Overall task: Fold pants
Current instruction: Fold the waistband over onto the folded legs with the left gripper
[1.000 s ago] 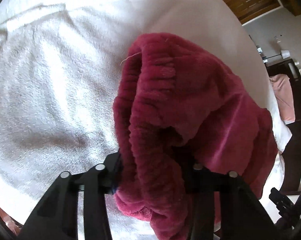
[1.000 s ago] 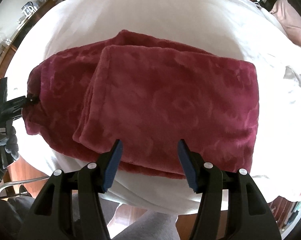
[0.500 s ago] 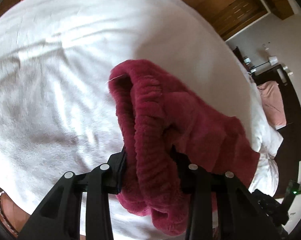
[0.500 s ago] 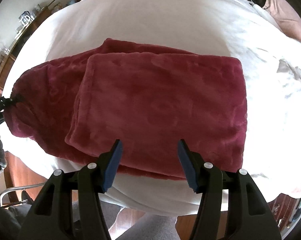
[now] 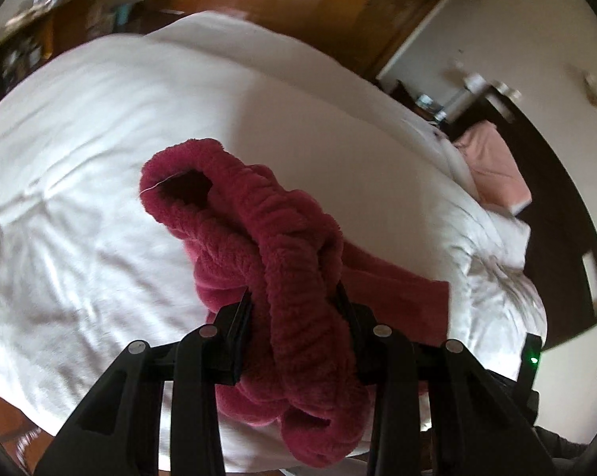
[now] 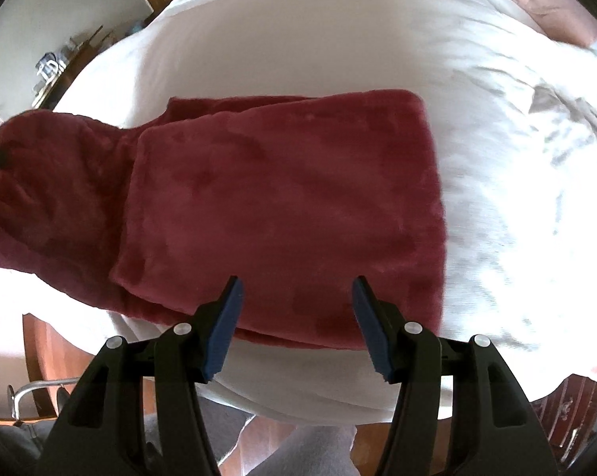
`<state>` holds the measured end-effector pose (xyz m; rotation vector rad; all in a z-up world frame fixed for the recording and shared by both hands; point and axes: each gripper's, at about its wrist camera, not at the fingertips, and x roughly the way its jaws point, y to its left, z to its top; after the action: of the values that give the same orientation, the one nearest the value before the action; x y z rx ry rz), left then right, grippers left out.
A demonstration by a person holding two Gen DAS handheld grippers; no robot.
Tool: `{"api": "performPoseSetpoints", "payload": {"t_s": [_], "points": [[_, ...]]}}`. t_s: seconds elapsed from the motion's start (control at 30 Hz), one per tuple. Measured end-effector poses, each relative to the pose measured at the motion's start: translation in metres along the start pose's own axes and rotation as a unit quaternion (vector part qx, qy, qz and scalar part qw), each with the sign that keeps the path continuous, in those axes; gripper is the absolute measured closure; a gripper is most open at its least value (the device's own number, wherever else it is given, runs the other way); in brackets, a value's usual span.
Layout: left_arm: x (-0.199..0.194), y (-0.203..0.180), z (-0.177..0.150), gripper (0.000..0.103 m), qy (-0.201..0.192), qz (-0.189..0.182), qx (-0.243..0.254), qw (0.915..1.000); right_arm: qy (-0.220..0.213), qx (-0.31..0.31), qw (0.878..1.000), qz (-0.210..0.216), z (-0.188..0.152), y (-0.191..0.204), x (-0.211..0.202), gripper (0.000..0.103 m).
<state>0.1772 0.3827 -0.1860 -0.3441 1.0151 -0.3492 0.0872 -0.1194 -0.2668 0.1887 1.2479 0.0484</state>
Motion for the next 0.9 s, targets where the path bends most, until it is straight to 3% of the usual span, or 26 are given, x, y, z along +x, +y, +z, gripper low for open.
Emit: {"api": "performPoseSetpoints", "payload": {"t_s": [0.27,0.5,0.9], "points": [[0.029,-0.136,-0.007,0.067,0.019,-0.013,0.099,0.9948,-0.024,0.032,0.999,0.02,-0.002,-0.054,-0.013,0.044],[0.076,-0.232,-0.037,0.067,0.06,-0.008,0.186,0.9806,-0.03,0.059,0.997,0.031,-0.007,-0.1,-0.018,0.044],[0.152,-0.313,-0.08,0.067,0.126,-0.003,0.274,0.9534,-0.034,0.105,0.993,0.036,-0.022,-0.159,-0.028,0.044]]}}
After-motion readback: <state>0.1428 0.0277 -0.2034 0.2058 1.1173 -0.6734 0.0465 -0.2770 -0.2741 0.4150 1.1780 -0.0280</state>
